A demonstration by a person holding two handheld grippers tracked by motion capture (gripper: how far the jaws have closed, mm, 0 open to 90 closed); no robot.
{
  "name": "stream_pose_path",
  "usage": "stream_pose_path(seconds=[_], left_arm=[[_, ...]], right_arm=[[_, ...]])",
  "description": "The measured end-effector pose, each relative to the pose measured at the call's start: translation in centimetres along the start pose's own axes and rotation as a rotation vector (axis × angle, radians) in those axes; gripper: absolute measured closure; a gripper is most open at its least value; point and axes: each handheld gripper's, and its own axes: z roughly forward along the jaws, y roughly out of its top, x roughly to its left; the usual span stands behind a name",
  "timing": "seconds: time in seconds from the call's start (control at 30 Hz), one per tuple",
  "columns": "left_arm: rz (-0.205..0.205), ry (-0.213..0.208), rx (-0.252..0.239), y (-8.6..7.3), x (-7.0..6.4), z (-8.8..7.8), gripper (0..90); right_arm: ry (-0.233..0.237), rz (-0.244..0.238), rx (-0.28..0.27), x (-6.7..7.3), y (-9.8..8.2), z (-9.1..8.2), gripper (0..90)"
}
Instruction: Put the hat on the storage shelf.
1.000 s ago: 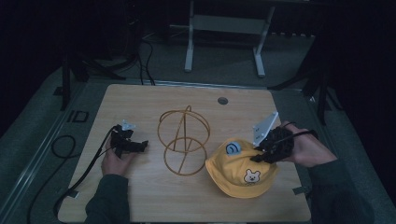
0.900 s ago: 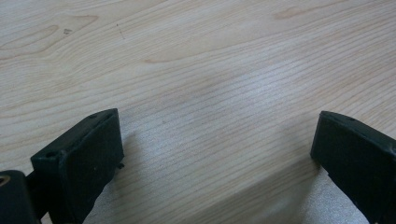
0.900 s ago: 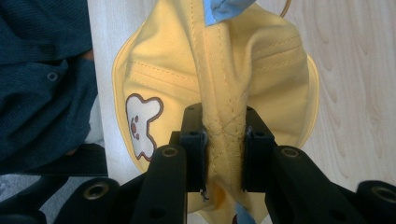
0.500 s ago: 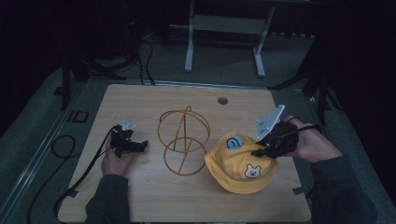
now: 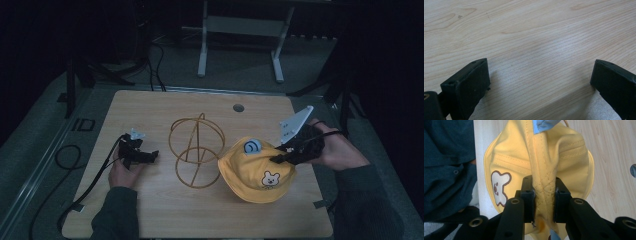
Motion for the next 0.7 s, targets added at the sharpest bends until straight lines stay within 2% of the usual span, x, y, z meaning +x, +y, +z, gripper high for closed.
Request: stream_pose_path(seconds=[0.2, 0.7], left_arm=[[0.000, 0.000, 0.000, 0.0, 0.0, 0.0, 2.1], [0.000, 0.000, 0.000, 0.0, 0.0, 0.0, 2.2]], right_arm=[[-0.012, 0.012, -0.043, -0.3, -0.4, -0.5, 75.5], [-0.055, 0.055, -0.094, -0.9, -1.2, -1.3, 76.2]])
